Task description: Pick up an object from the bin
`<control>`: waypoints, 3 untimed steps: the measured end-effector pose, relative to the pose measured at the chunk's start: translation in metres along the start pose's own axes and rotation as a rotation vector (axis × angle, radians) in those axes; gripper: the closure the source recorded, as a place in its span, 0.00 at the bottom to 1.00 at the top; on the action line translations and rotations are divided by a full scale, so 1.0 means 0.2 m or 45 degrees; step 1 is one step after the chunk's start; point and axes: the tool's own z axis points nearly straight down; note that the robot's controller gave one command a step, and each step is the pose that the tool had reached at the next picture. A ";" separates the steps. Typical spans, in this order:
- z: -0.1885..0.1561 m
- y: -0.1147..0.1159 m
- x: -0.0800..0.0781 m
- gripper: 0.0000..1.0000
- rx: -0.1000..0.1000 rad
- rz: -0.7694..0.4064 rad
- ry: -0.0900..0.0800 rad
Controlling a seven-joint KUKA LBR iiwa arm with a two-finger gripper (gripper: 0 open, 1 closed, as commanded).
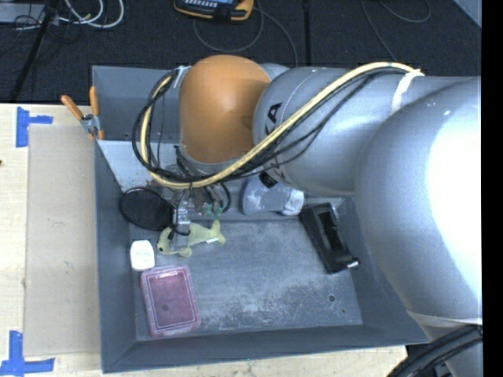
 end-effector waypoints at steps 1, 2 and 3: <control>-0.03 -0.01 -0.01 0.00 -0.002 0.006 -0.009; 0.36 0.04 -0.03 0.00 -0.003 0.105 -0.011; 0.48 0.06 -0.01 0.00 0.000 0.158 -0.005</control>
Offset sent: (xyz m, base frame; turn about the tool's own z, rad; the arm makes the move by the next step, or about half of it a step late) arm 0.0022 0.0115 -0.0934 0.0974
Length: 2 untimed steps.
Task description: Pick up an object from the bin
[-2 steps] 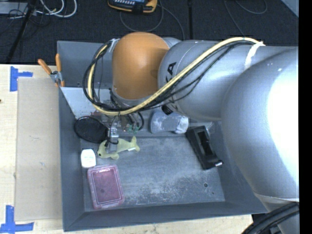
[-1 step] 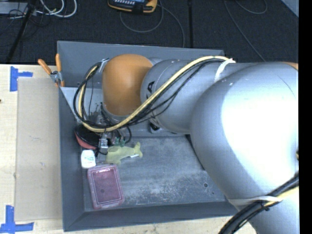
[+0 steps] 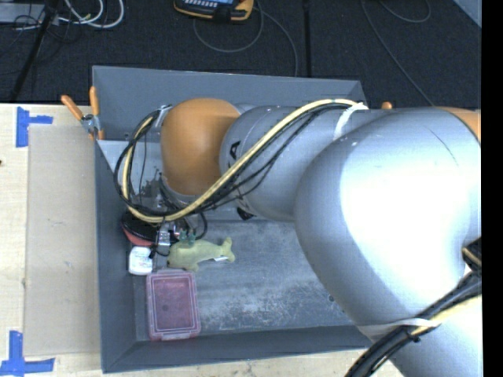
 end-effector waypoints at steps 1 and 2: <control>-0.14 0.00 0.00 0.00 -0.002 0.262 -0.003; 0.00 0.00 0.00 0.00 0.001 -0.002 0.001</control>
Offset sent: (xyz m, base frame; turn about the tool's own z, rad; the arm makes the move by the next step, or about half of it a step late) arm 0.0000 0.0000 0.0000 0.0000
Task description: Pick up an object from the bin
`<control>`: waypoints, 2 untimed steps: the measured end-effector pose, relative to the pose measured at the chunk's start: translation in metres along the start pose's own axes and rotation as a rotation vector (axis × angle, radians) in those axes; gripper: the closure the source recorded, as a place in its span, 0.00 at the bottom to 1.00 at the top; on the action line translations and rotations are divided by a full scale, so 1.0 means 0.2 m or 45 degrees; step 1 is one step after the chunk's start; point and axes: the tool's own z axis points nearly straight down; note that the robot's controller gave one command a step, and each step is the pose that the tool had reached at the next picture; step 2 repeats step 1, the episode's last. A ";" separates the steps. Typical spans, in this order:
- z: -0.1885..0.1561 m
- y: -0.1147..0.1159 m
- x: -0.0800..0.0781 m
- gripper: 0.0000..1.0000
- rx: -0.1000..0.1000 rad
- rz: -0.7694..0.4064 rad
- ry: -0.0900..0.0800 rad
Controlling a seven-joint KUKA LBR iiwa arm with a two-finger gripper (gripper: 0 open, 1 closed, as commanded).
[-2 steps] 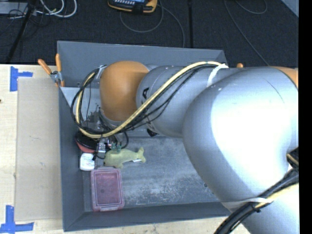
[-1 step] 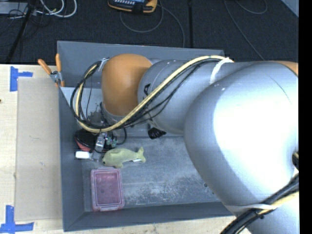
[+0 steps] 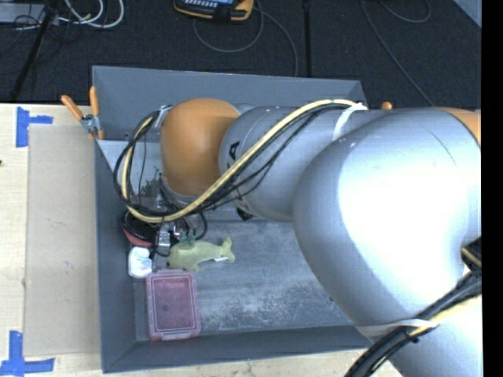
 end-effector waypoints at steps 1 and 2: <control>0.00 0.03 0.03 1.00 -0.001 0.467 0.000; 0.00 0.03 0.03 1.00 -0.001 0.467 0.000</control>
Offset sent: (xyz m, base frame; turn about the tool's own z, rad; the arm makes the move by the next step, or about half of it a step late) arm 0.0000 0.0000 0.0000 0.0000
